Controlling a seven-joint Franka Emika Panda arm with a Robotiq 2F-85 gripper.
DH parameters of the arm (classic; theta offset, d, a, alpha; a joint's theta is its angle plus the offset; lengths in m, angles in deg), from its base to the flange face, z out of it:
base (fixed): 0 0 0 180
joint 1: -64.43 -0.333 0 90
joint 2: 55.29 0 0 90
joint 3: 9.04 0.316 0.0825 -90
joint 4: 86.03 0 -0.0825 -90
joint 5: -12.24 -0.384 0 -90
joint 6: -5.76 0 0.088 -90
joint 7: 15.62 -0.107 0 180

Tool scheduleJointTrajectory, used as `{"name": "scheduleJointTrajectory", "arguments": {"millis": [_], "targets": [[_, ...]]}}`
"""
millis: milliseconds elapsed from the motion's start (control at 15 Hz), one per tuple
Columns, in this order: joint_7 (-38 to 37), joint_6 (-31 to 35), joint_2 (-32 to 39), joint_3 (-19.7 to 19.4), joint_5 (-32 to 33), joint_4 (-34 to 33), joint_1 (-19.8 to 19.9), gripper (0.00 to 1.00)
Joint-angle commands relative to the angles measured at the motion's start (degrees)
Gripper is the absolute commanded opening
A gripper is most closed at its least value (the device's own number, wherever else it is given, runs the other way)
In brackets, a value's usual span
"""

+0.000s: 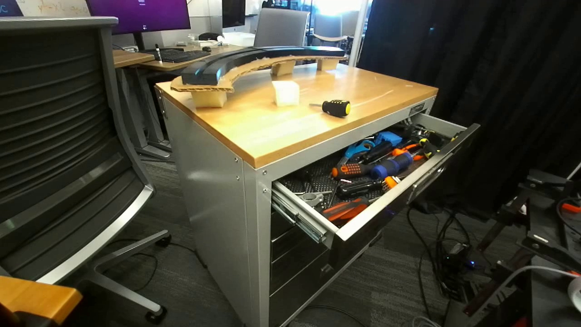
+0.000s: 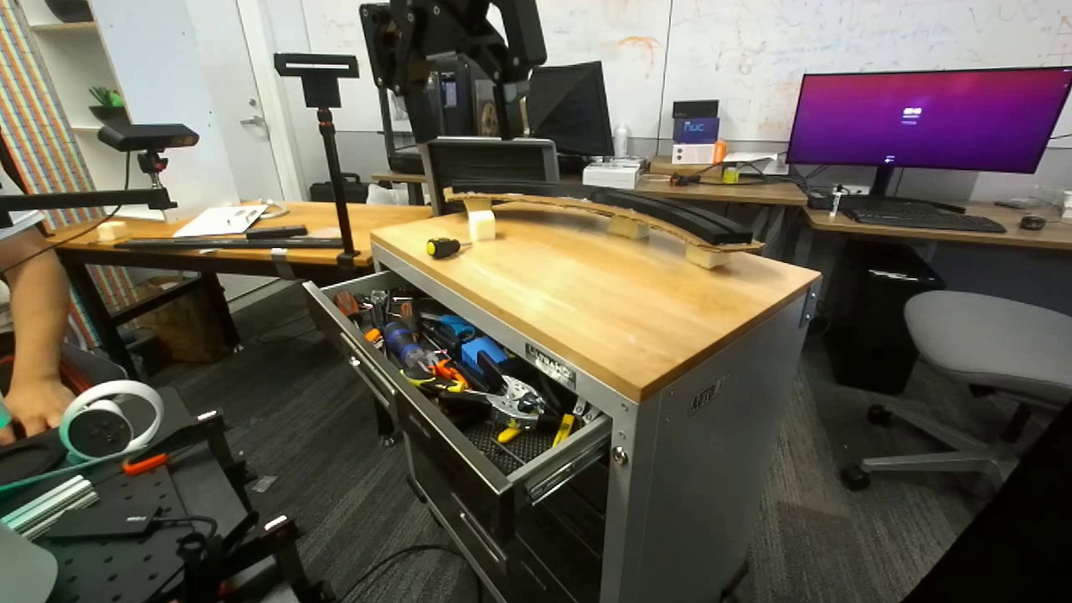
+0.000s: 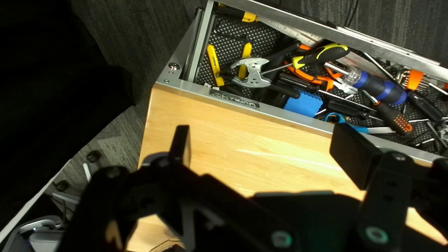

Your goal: Pick up the screwdriver from the countertop and place it in the open drawer then close the drawer

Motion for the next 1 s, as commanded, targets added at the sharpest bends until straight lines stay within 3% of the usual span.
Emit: {"name": "scheduleJointTrajectory", "arguments": {"millis": [0,400,933], "targets": [[-0.9,2.6,1.6,1.2,-0.4,0.7,0.3,1.0],[-4.9,22.6,8.6,8.5,-4.7,9.5,-6.4,1.0],[-15.4,35.8,23.6,19.5,-5.1,7.1,-11.8,1.0]]}}
